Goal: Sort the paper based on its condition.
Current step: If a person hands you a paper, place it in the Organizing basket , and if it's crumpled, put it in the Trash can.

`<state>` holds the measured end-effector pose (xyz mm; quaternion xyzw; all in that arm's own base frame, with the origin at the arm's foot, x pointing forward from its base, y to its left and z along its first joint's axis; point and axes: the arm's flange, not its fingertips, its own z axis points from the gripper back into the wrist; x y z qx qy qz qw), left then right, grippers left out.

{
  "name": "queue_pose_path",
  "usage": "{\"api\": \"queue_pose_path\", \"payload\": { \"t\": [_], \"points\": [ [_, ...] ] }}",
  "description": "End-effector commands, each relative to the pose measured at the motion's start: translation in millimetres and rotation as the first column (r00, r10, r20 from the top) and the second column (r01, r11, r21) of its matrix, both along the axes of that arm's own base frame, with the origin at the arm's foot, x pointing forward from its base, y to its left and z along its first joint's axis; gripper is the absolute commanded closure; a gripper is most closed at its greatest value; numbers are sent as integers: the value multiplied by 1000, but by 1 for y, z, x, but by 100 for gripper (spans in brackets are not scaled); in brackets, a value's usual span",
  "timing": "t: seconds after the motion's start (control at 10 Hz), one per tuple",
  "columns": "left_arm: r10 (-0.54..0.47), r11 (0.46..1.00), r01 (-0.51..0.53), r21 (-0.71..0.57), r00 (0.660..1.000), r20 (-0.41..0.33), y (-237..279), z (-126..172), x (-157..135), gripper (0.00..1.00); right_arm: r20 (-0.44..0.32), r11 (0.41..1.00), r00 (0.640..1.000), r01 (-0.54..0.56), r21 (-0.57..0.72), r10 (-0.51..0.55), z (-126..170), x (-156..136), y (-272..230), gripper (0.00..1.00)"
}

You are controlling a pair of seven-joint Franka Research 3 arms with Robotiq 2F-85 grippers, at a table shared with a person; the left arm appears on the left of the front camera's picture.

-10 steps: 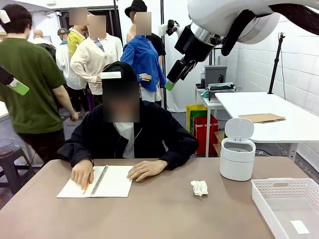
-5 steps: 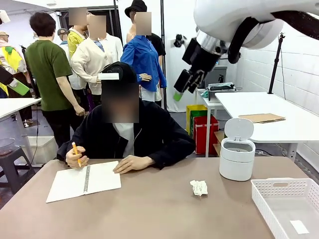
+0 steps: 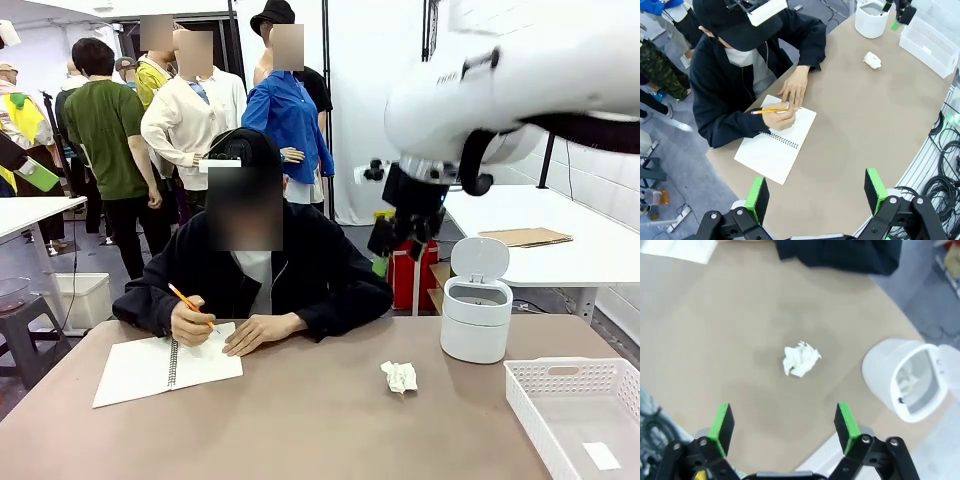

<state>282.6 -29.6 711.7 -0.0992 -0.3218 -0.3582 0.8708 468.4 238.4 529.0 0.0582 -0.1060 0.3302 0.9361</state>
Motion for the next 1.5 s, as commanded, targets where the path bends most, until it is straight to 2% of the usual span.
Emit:
{"api": "queue_pose_path", "payload": {
  "t": [0.0, 0.1, 0.2, 0.3, 0.4, 0.5, 0.6, 1.1, 1.2, 1.4],
  "points": [
    [7, 1000, -7, 4, 1000, 1, 1, 0, 0, 0, -19, 979, 987, 155, -133, -159, -36, 5, 19, 0],
    [7, 1000, -7, 4, 1000, 1, 1, 0, 0, 0, -59, 962, 975, 199, -187, -213, -58, 5, 25, 0],
    [7, 1000, -7, 4, 1000, 1, 1, 0, 0, 0, -22, 949, 975, 211, -233, -222, -77, 8, 27, 0],
    [7, 1000, -7, 4, 1000, 1, 1, 0, 0, 0, -20, 945, 967, 243, -217, -254, -89, 10, 28, 0],
    [7, 1000, -7, 4, 1000, 1, 1, 0, 0, 0, -22, 941, 957, 279, -193, -288, -95, 12, 27, 0],
    [7, 1000, -7, 4, 1000, 1, 1, 0, 0, 0, -23, 945, 959, 276, -175, -284, -97, 13, 27, 0],
    [7, 1000, -7, 4, 1000, 1, 1, 0, 0, 0, -45, 949, 967, 235, -211, -250, -96, 9, 26, 0],
    [7, 1000, -7, 4, 1000, 1, 1, 0, 0, 0, -44, 948, 965, 245, -204, -259, -98, 10, 27, 0],
    [7, 1000, -7, 4, 1000, 1, 1, 0, 0, 0, -85, 939, 955, 258, -225, -283, -113, 30, 25, 0],
    [7, 1000, -7, 4, 1000, 1, 1, 0, 0, 0, -132, 932, 937, 290, -218, -322, -138, 45, 24, 0]
  ]
}}
